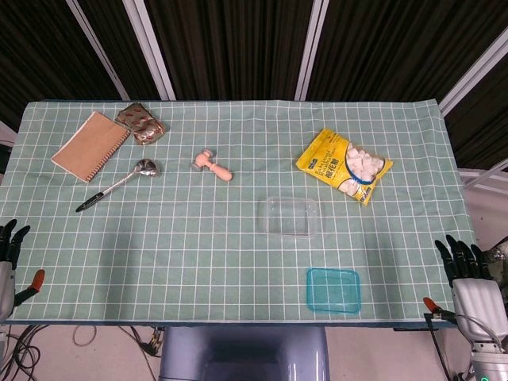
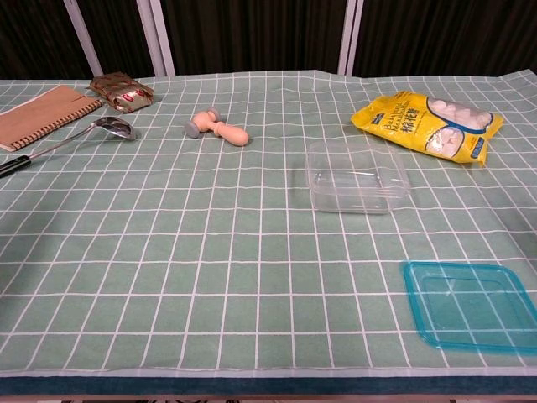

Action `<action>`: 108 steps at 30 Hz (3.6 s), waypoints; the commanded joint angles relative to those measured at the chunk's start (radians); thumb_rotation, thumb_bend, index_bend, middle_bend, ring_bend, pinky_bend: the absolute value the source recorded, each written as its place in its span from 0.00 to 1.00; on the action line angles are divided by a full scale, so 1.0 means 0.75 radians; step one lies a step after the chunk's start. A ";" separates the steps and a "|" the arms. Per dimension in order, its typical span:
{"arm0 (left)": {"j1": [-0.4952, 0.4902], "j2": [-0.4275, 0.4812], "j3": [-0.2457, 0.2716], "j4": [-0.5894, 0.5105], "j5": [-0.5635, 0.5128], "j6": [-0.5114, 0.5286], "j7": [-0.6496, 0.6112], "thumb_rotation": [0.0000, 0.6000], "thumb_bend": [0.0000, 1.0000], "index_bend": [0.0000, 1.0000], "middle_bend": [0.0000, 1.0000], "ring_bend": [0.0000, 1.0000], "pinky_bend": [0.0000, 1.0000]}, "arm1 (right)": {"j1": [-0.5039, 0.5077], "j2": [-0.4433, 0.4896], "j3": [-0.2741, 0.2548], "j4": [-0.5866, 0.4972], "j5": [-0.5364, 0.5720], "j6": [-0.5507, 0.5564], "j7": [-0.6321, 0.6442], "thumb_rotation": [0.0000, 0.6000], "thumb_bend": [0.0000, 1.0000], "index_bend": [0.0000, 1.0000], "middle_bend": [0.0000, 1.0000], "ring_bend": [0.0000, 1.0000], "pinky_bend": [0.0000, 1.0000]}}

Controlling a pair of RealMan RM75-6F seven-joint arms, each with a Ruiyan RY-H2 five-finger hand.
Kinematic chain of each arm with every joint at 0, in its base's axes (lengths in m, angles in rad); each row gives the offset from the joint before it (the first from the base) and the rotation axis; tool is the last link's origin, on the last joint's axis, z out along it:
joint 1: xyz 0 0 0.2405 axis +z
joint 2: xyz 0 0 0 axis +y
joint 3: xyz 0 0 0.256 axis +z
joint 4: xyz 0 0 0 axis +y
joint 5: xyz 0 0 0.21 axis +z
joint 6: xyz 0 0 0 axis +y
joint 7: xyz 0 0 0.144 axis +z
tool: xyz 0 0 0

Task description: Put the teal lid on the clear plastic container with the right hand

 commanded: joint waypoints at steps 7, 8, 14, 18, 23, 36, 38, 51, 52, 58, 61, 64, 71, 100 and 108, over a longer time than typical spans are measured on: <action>-0.002 0.008 -0.005 -0.001 -0.012 -0.012 -0.008 1.00 0.31 0.10 0.00 0.00 0.00 | -0.001 -0.012 0.014 0.009 -0.007 0.006 -0.006 1.00 0.17 0.00 0.00 0.00 0.00; -0.003 0.008 -0.006 0.000 -0.011 -0.012 -0.008 1.00 0.31 0.10 0.00 0.00 0.00 | -0.001 -0.013 0.015 0.010 -0.009 0.008 -0.006 1.00 0.17 0.00 0.00 0.00 0.00; -0.003 0.006 -0.006 0.010 0.000 -0.008 -0.013 1.00 0.31 0.10 0.00 0.00 0.00 | 0.000 -0.021 0.018 0.009 -0.008 0.000 -0.004 1.00 0.17 0.00 0.00 0.00 0.00; -0.003 0.007 -0.009 0.016 0.010 -0.002 -0.027 1.00 0.31 0.10 0.00 0.00 0.00 | 0.000 -0.020 0.016 -0.005 -0.006 -0.010 0.012 1.00 0.17 0.00 0.00 0.00 0.00; -0.005 0.010 -0.010 0.015 -0.001 -0.015 -0.032 1.00 0.31 0.10 0.00 0.00 0.00 | 0.006 -0.007 0.012 -0.028 0.035 -0.064 0.089 1.00 0.17 0.00 0.00 0.00 0.00; -0.009 0.000 -0.021 0.016 -0.001 -0.008 -0.020 1.00 0.31 0.10 0.00 0.00 0.00 | 0.247 0.291 0.062 -0.333 0.317 -0.525 -0.041 1.00 0.15 0.00 0.00 0.00 0.00; -0.009 0.000 -0.021 0.015 -0.004 -0.011 -0.018 1.00 0.31 0.10 0.00 0.00 0.00 | 0.280 0.297 0.057 -0.392 0.377 -0.561 -0.190 1.00 0.13 0.00 0.00 0.00 0.00; -0.010 0.007 -0.018 0.005 -0.023 -0.030 -0.015 1.00 0.31 0.10 0.00 0.00 0.00 | 0.453 0.048 0.015 -0.589 0.803 -0.572 -0.784 1.00 0.13 0.00 0.00 0.00 0.00; -0.010 0.007 -0.017 0.005 -0.025 -0.032 -0.014 1.00 0.31 0.10 0.00 0.00 0.00 | 0.464 0.028 0.015 -0.594 0.833 -0.562 -0.814 1.00 0.13 0.00 0.00 0.00 0.00; -0.011 0.008 -0.017 0.003 -0.025 -0.034 -0.012 1.00 0.31 0.10 0.00 0.00 0.00 | 0.518 -0.134 0.036 -0.590 0.994 -0.455 -0.919 1.00 0.13 0.00 0.00 0.00 0.00; -0.012 0.009 -0.017 0.002 -0.027 -0.037 -0.012 1.00 0.31 0.10 0.00 0.00 0.00 | 0.528 -0.182 0.039 -0.575 1.026 -0.438 -0.906 1.00 0.13 0.00 0.00 0.00 0.00; -0.012 0.011 -0.015 0.001 -0.029 -0.042 -0.010 1.00 0.31 0.10 0.00 0.00 0.00 | 0.537 -0.225 0.033 -0.547 1.037 -0.415 -0.904 1.00 0.13 0.00 0.00 0.00 0.00; -0.013 0.013 -0.015 -0.002 -0.032 -0.044 -0.011 1.00 0.31 0.10 0.00 0.00 0.00 | 0.552 -0.306 0.030 -0.516 1.087 -0.352 -0.909 1.00 0.13 0.00 0.00 0.00 0.00; -0.016 0.014 -0.014 -0.005 -0.047 -0.054 0.004 1.00 0.31 0.10 0.00 0.00 0.00 | 0.514 -0.472 -0.053 -0.401 1.021 -0.254 -0.810 1.00 0.13 0.00 0.08 0.00 0.00; -0.017 0.014 -0.015 -0.007 -0.052 -0.056 0.010 1.00 0.31 0.10 0.00 0.00 0.00 | 0.512 -0.503 -0.061 -0.371 1.008 -0.254 -0.815 1.00 0.13 0.00 0.11 0.00 0.00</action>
